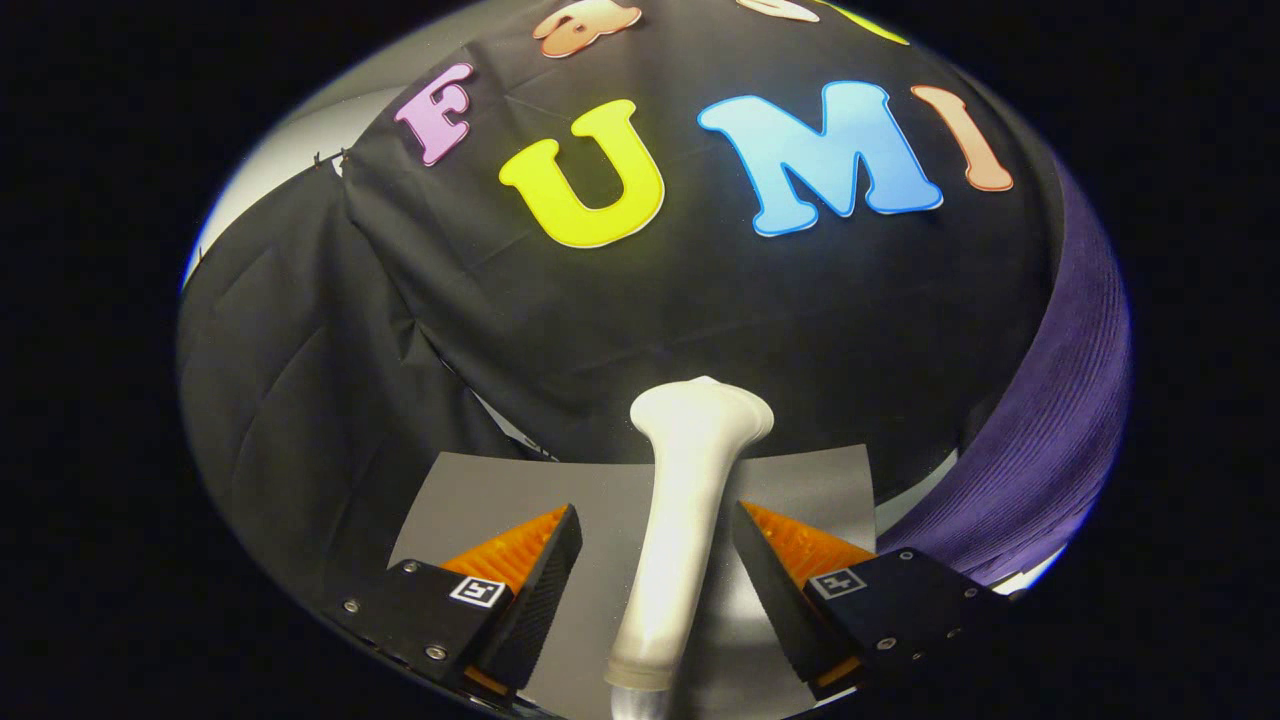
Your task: Iron the clothes twice with a garment steamer, once on the left side and once on the right side.
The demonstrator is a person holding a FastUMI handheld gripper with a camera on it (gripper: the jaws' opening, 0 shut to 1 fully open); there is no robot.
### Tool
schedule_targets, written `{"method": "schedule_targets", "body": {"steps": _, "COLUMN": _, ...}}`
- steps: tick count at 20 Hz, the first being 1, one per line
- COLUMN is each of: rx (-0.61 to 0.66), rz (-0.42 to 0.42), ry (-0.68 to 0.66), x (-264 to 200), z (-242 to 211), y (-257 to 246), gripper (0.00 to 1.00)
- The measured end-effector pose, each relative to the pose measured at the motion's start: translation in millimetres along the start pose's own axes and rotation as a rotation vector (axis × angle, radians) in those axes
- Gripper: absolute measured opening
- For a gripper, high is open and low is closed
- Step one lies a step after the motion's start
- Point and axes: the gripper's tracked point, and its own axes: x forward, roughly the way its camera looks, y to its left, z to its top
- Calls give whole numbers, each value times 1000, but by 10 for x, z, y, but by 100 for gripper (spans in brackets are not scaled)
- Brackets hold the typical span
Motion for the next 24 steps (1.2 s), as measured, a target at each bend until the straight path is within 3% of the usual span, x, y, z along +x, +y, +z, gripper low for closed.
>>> {"method": "schedule_targets", "body": {"steps": 3, "rx": 48, "rz": 2, "ry": 39, "x": 147, "z": -49, "y": -28, "gripper": 86}}
{"method": "schedule_targets", "body": {"steps": 6, "rx": 91, "rz": 8, "ry": 91, "x": 276, "z": -160, "y": -89, "gripper": 66}}
{"method": "schedule_targets", "body": {"steps": 8, "rx": 151, "rz": 50, "ry": 110, "x": 329, "z": -198, "y": -50, "gripper": 50}}
{"method": "schedule_targets", "body": {"steps": 12, "rx": 188, "rz": 139, "ry": 112, "x": 240, "z": -224, "y": 99, "gripper": 38}}
{"method": "schedule_targets", "body": {"steps": 17, "rx": 129, "rz": 140, "ry": 11, "x": -116, "z": -219, "y": 185, "gripper": 37}}
{"method": "schedule_targets", "body": {"steps": 24, "rx": -30, "rz": 100, "ry": -114, "x": -883, "z": -576, "y": 126, "gripper": 37}}
